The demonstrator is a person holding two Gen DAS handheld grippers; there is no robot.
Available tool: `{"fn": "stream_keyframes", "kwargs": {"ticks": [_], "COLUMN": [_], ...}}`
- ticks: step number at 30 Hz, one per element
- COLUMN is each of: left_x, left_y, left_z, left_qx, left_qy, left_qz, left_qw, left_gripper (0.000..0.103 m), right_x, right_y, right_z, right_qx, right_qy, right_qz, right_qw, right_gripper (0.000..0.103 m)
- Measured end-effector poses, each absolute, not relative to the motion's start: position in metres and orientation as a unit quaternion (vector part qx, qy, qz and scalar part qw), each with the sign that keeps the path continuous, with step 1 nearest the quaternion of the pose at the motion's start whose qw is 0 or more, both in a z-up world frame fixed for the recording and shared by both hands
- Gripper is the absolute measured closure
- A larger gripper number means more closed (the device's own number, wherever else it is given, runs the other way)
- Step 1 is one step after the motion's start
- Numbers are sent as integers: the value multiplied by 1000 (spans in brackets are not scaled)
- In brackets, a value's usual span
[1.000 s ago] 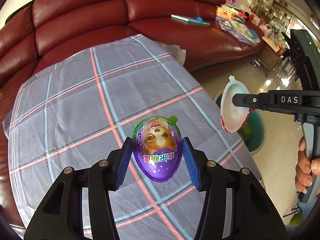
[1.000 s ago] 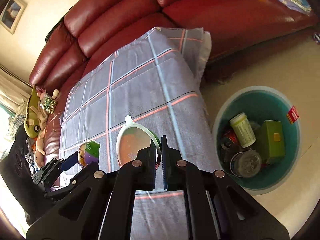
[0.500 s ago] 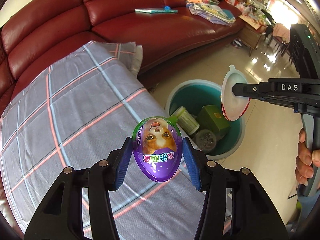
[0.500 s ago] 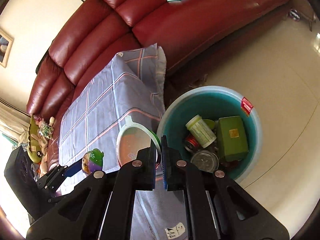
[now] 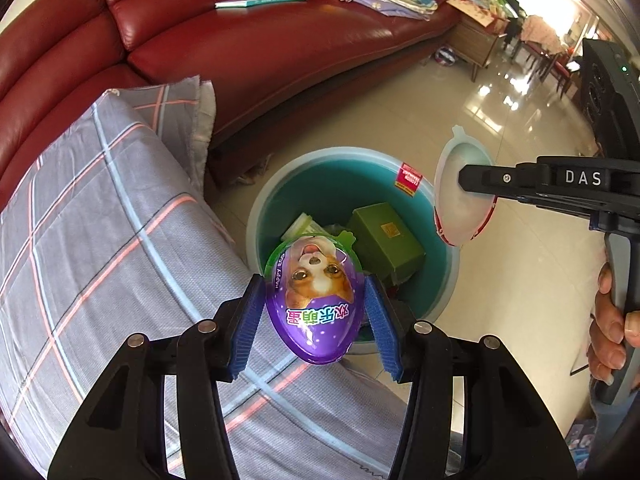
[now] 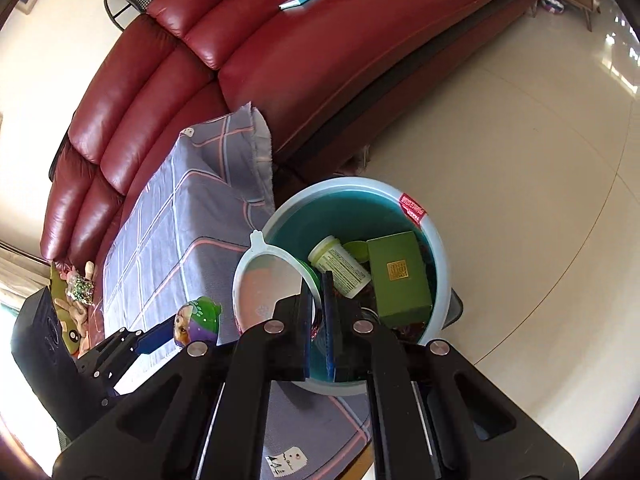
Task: Collect trash
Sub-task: 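Carry the cup and purple egg over the teal bin and open both tools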
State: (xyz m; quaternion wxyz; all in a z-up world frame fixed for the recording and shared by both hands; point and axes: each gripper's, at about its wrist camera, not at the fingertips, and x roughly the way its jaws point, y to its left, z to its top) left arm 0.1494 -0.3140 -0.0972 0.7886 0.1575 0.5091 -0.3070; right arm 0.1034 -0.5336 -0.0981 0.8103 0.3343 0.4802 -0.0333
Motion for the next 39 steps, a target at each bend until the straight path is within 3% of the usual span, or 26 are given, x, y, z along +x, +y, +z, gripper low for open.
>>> {"fn": "stream_keyframes", "kwargs": {"ticks": [8,12,13,26,30,32,33,34,36,37,39], "left_x": [164,164,164,170,169,170,170,171,171,170,170], "left_y": [-341,-335,-332,-276,-266,-262,-260,-258,-253,-251,-246], "left_z": [-109,-110,-109,-97,-95,-96,-97,-97,-97,-97,-97], "left_qx": [159,164,164,93,93,93,91,88,85,84,77], "left_qy": [522,518,513,533,531,532,533,535,534,535,537], "left_qz": [-313,-291,-287,-259,-246,-243,-242,-243,-242,-241,-242], "left_qw": [777,788,792,800,806,806,805,805,805,806,804], "left_gripper": [47,9,6,4,4,4,4,4,4,4,4], "right_x": [112,118,120,136,140,142,142,142,143,144,144], "right_y": [-541,-537,-536,-510,-499,-494,-492,-490,-484,-482,-476], "right_z": [-105,-107,-107,-102,-96,-93,-91,-88,-86,-87,-87], "right_qx": [333,326,324,286,266,261,257,252,236,234,221], "right_qy": [490,496,497,512,512,509,506,501,506,513,521], "right_qz": [-47,-47,-47,-44,-46,-45,-47,-52,-57,-57,-60], "right_qw": [804,804,803,809,816,819,822,826,828,824,822], "right_gripper": [98,98,98,98,92,73,43,27,25,17,12]}}
